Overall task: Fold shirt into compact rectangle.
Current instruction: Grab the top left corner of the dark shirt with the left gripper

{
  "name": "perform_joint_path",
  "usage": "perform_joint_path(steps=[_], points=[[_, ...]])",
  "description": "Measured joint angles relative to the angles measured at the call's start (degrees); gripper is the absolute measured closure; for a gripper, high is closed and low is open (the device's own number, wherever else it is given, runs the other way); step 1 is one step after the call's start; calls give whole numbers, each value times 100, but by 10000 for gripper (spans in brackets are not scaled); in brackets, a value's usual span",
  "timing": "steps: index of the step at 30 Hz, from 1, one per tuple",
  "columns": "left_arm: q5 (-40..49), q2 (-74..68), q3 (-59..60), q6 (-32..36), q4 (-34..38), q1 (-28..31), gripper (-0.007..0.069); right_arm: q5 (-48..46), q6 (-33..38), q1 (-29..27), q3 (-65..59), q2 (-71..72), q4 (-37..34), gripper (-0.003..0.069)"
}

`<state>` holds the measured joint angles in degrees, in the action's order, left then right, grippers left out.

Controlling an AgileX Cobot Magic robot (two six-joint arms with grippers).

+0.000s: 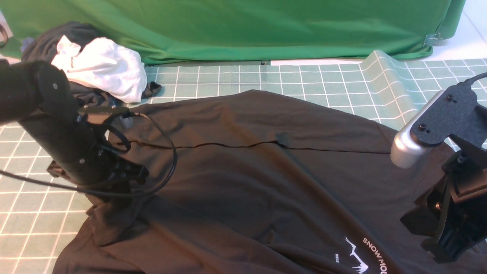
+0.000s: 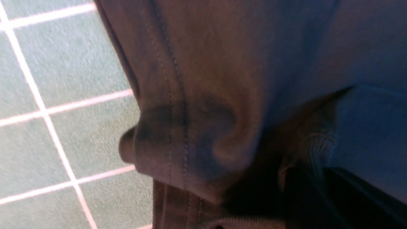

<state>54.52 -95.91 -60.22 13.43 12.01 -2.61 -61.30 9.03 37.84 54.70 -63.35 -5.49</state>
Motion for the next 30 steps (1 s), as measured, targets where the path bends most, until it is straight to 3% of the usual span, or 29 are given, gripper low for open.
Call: perform_joint_path(steps=[5,12,20,26,30], points=[[152,233,-466,0,-18,-249,618,140,63,0,0,0,188,413],[126,387,-1591,-468,-464,-627,621,-17,-173,0,309,0,1271,423],[22,-207,-2256,-906,-853,-417,621,-134,-397,0,403,0,1285,421],[106,-875,-2256,-1936,-1643,-369,619,-157,-453,0,407,0,1261,421],[1,-952,-2256,-2262,-1900,-368,585,-177,-482,0,407,0,1249,421]])
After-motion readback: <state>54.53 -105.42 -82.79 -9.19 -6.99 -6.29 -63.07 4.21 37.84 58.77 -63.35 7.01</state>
